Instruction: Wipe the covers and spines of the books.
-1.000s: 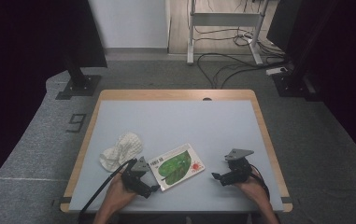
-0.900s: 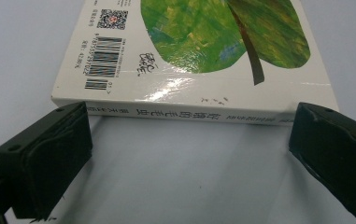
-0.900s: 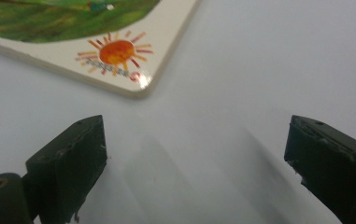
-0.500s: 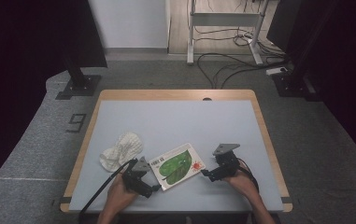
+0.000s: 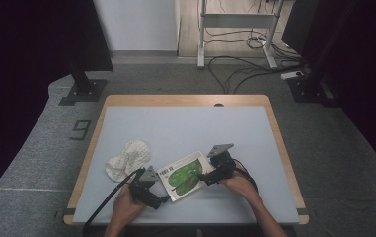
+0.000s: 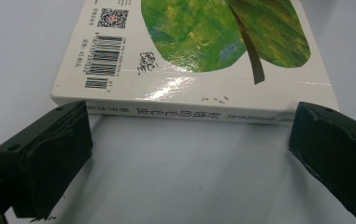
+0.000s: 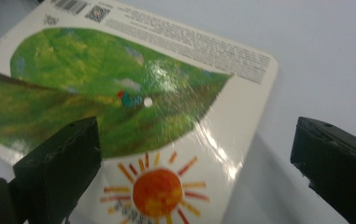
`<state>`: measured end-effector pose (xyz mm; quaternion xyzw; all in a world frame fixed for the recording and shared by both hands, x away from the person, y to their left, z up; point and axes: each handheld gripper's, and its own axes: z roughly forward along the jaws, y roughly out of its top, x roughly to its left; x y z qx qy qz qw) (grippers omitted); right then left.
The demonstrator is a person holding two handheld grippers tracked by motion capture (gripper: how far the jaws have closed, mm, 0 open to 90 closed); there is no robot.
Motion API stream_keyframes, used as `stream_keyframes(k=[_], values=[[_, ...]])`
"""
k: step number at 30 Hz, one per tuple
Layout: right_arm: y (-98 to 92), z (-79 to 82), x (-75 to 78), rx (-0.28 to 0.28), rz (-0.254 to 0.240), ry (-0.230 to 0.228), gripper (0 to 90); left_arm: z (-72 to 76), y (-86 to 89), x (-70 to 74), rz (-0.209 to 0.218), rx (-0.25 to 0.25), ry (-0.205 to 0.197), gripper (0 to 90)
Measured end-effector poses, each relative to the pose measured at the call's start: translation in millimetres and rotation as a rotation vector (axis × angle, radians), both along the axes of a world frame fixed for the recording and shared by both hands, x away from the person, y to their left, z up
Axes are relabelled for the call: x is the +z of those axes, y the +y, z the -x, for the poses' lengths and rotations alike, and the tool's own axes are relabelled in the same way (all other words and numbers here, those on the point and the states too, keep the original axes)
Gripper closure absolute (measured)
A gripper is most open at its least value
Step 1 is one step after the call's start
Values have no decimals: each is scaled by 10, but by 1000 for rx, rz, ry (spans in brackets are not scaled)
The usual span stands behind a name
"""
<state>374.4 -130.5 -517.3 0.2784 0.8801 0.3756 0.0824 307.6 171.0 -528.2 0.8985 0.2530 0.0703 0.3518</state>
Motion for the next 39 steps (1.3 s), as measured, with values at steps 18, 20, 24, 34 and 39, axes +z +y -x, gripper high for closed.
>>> stream_keyframes(k=[18, 20, 24, 34, 39], values=[[183, -195, -86, -33, -84, 123, 0, 8, -8, -3, -2, 3, -4, 0], [158, -219, -65, -40, -120, 150, 0, 9, -9, -4, -2, 4, -4, 0], [132, -202, 1, -50, -160, 146, 0, 10, -9, -3, -2, 4, -4, 0], [97, -103, 199, -70, -225, 109, 0, 12, -10, -3, -3, 5, -5, 0], [85, -38, 214, 10, -287, 180, 114, 13, -11, -3, -4, 5, -6, 0]])
